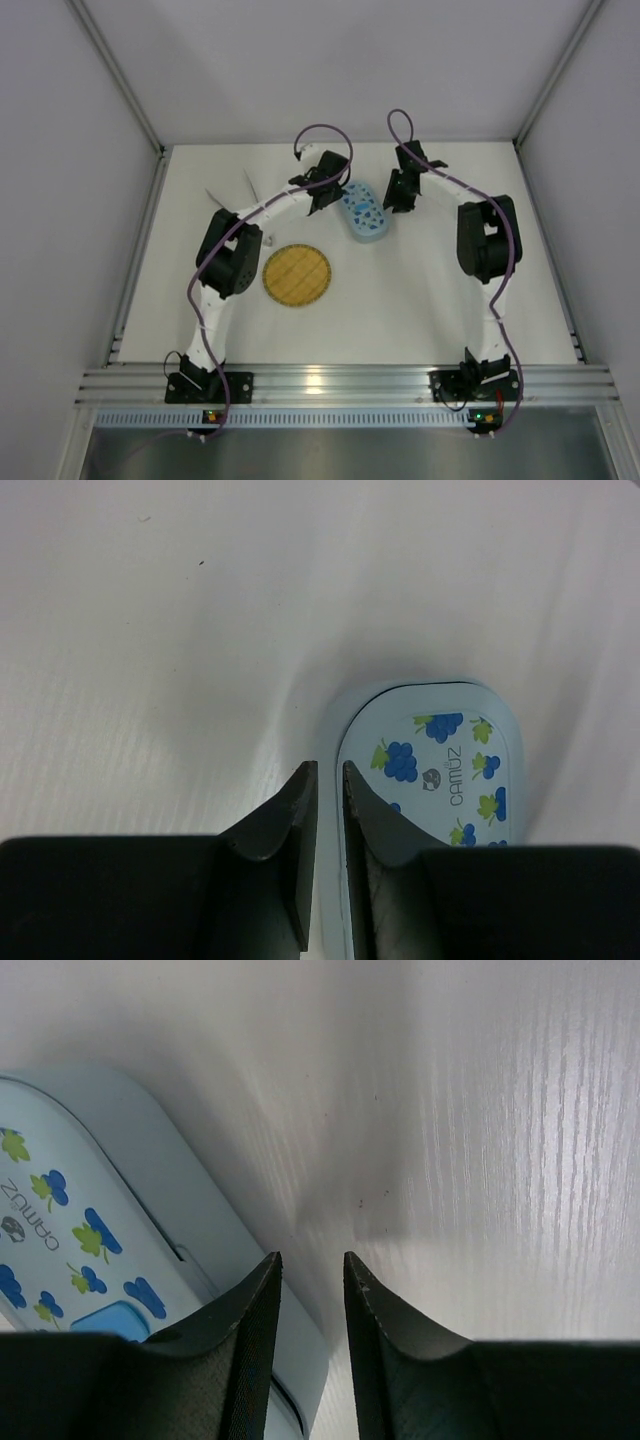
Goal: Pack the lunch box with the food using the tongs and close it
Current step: Close the box lid on the packing box.
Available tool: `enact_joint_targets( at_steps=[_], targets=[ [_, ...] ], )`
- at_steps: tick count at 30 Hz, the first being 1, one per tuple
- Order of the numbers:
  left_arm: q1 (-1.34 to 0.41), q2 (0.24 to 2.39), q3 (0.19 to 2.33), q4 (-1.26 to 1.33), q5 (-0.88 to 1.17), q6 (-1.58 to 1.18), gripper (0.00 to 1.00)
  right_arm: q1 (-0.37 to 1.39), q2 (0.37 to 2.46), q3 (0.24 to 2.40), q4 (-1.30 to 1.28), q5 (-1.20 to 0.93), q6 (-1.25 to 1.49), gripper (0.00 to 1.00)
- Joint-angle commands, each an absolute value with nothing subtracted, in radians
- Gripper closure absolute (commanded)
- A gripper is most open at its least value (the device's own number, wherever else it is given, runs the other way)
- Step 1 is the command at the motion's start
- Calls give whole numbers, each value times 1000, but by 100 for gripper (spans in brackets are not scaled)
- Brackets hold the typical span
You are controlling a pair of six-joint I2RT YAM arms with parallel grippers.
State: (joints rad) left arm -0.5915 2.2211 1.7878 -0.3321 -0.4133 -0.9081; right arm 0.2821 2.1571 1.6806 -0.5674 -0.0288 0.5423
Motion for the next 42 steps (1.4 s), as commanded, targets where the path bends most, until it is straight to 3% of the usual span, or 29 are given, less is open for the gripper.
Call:
enact_joint_targets(
  at_steps=[1, 20, 31, 42],
  targets=[
    [-595, 2106, 1770, -268, -442, -864, 79, 307, 2076, 1671, -523, -41, 540, 69],
    [-597, 2042, 1737, -302, -342, -816, 79, 411, 1948, 1494, -462, -5, 586, 70],
    [-601, 2095, 1758, -356, -249, -721, 79, 403, 1881, 1519, -525, 127, 581, 70],
    [-621, 2177, 1836, -459, -253, -686, 79, 402, 1801, 1526, -535, 81, 558, 70]
  ],
)
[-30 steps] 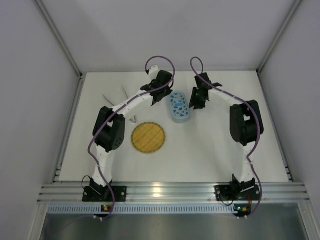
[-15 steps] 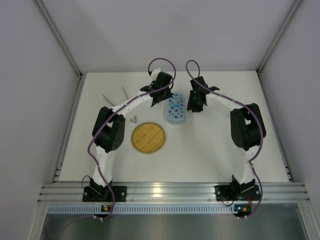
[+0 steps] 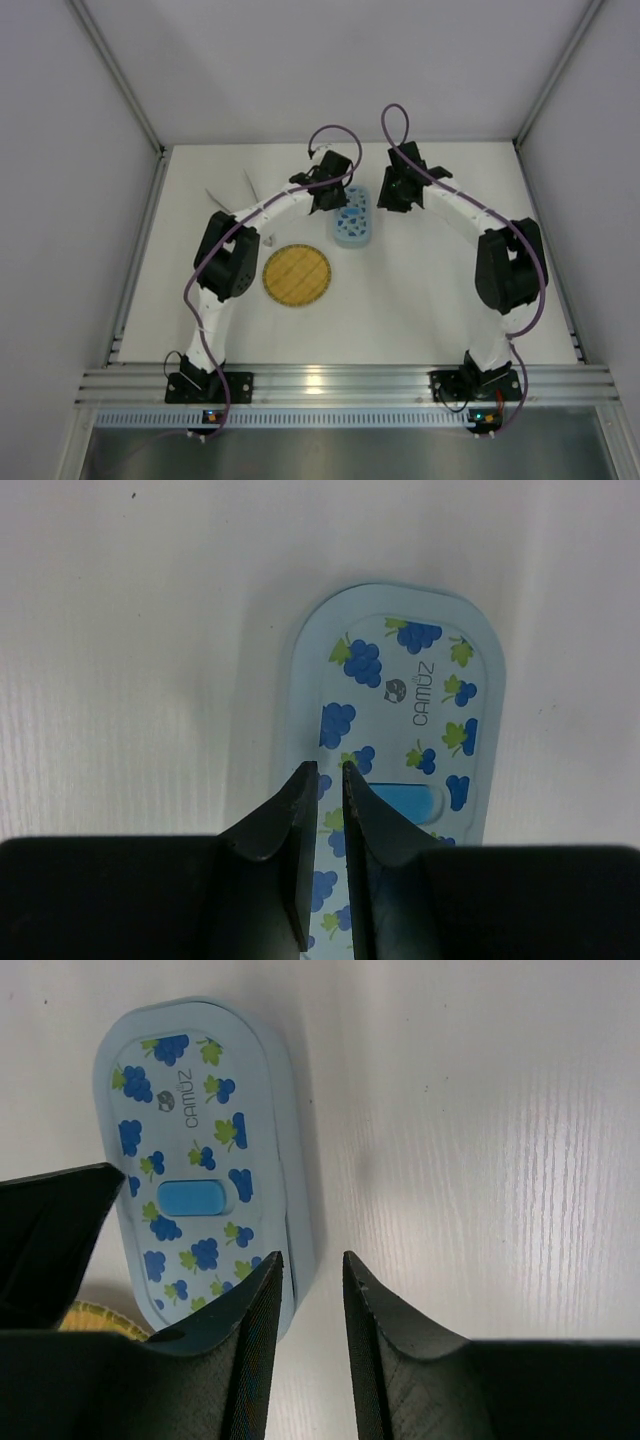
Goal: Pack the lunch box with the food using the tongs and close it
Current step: Close the box lid on the packing box.
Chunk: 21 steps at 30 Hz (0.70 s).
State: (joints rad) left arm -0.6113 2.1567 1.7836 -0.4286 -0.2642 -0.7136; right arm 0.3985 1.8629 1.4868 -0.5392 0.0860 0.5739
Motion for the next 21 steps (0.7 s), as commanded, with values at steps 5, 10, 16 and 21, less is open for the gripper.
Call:
enact_joint_targets(
  at_steps=[5, 10, 16, 21],
  targets=[
    [-634, 2270, 1942, -575, -262, -663, 80, 403, 1776, 1523, -535, 40, 558, 70],
    [-635, 2313, 1977, -624, -256, -661, 80, 417, 1755, 1531, -535, 20, 551, 70],
    [-635, 2304, 1970, -624, -265, -661, 79, 456, 1766, 1542, -523, -21, 549, 70],
    [-635, 2309, 1973, -626, -259, -660, 79, 511, 1811, 1552, -509, -37, 558, 70]
  ],
)
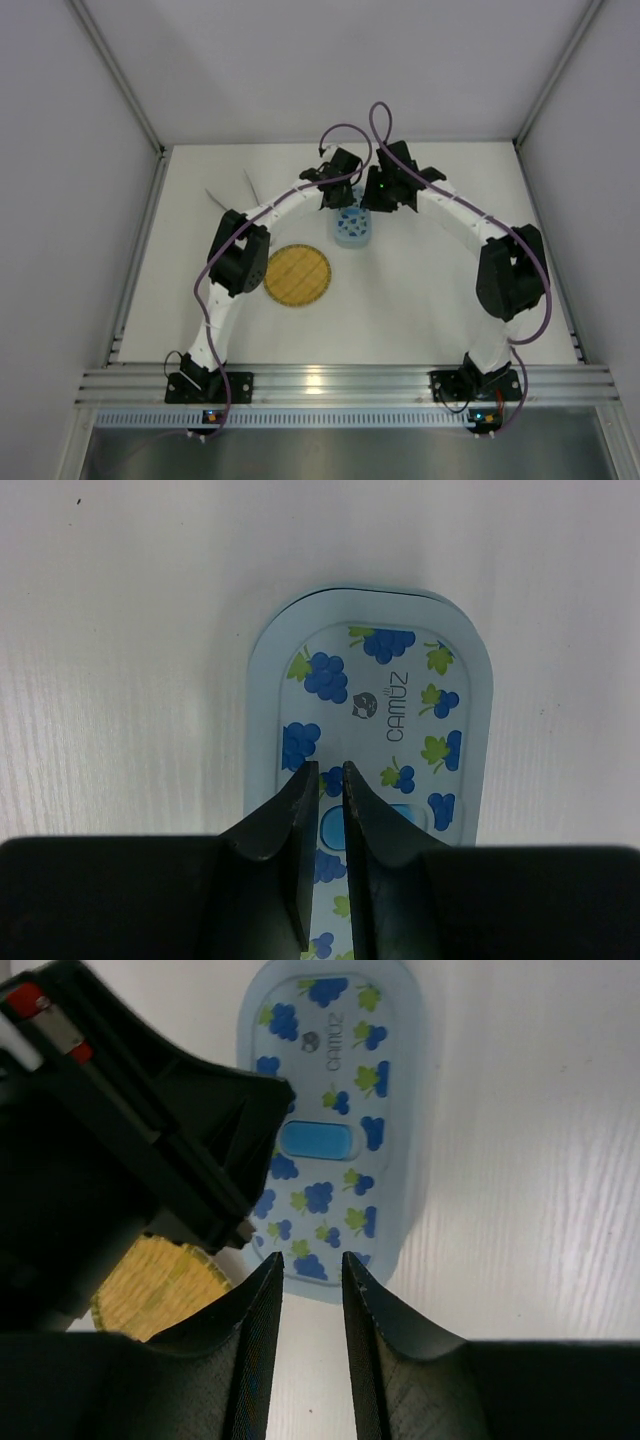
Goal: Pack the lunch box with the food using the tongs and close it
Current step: Close the box lid on the packing box.
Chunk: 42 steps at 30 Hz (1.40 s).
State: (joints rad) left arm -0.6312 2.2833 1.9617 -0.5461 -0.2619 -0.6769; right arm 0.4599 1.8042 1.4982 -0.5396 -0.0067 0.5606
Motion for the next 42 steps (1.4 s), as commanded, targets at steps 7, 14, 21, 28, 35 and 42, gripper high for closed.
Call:
enact_joint_targets(
  at_steps=[7, 14, 21, 28, 35, 42],
  targets=[
    [-635, 2315, 1971, -626, -247, -664, 79, 531, 1848, 1474, -447, -46, 600, 76],
    [-635, 2312, 1973, -623, -247, -666, 79, 531, 1922, 1428, -445, -43, 612, 80],
    [-634, 2307, 1973, -626, -250, -660, 79, 532, 1938, 1398, -443, -37, 623, 86],
    [-634, 2310, 1974, -624, -245, -660, 79, 538, 1844, 1407, -449, -29, 617, 86],
    [-634, 2313, 1974, -624, -239, -661, 79, 560, 1703, 1385, -420, -26, 614, 86],
    [-634, 2313, 1977, -624, -238, -661, 79, 574, 1687, 1371, -420, -18, 612, 86]
  ],
)
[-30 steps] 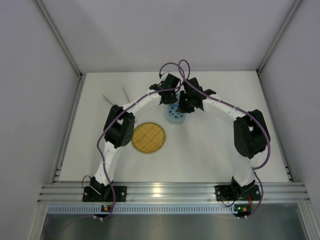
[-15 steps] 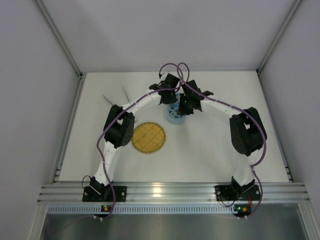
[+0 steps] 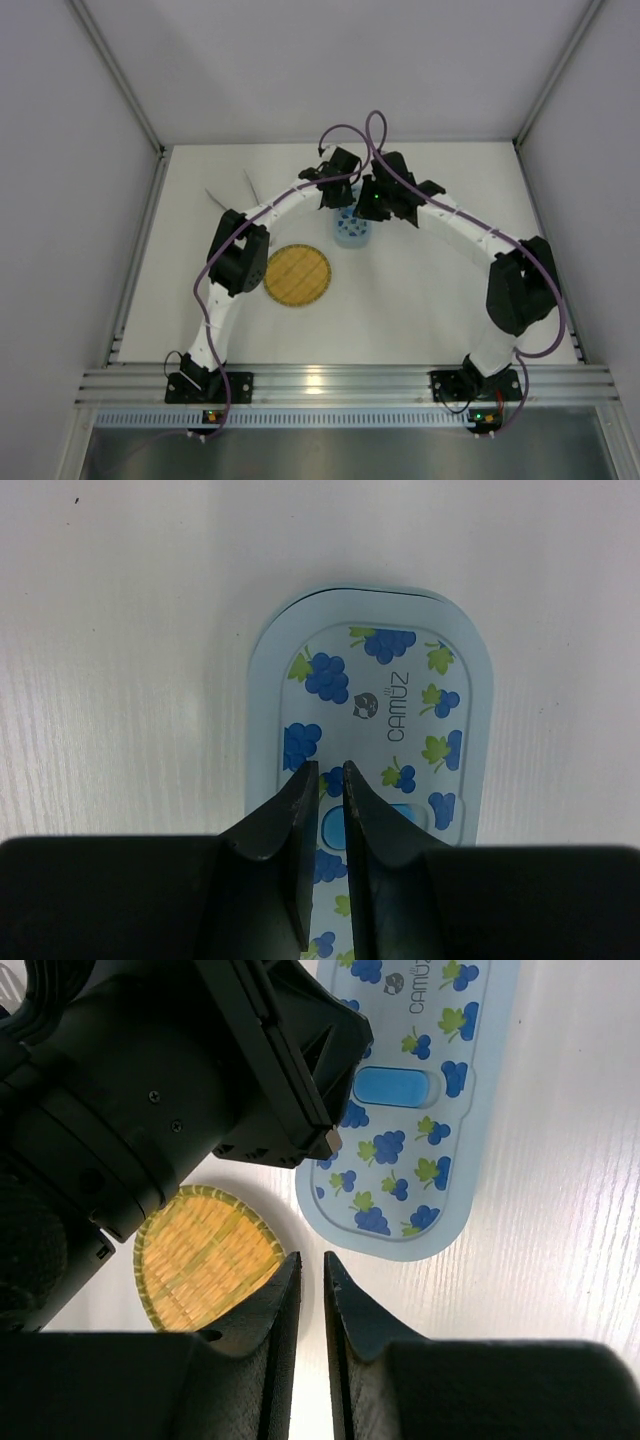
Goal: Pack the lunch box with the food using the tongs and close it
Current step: Close the box lid on the packing box.
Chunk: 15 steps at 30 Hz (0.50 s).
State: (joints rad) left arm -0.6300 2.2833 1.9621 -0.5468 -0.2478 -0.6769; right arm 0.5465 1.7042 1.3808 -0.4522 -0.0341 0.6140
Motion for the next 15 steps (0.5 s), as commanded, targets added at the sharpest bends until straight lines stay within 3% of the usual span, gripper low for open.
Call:
enact_joint_targets(
  at_steps=[1, 15],
  targets=[
    [-634, 2313, 1977, -626, -236, -661, 79, 575, 1693, 1365, -417, -18, 617, 85],
    [-634, 2313, 1979, -634, -236, -655, 79, 586, 1884, 1246, -287, -26, 649, 88]
  ],
)
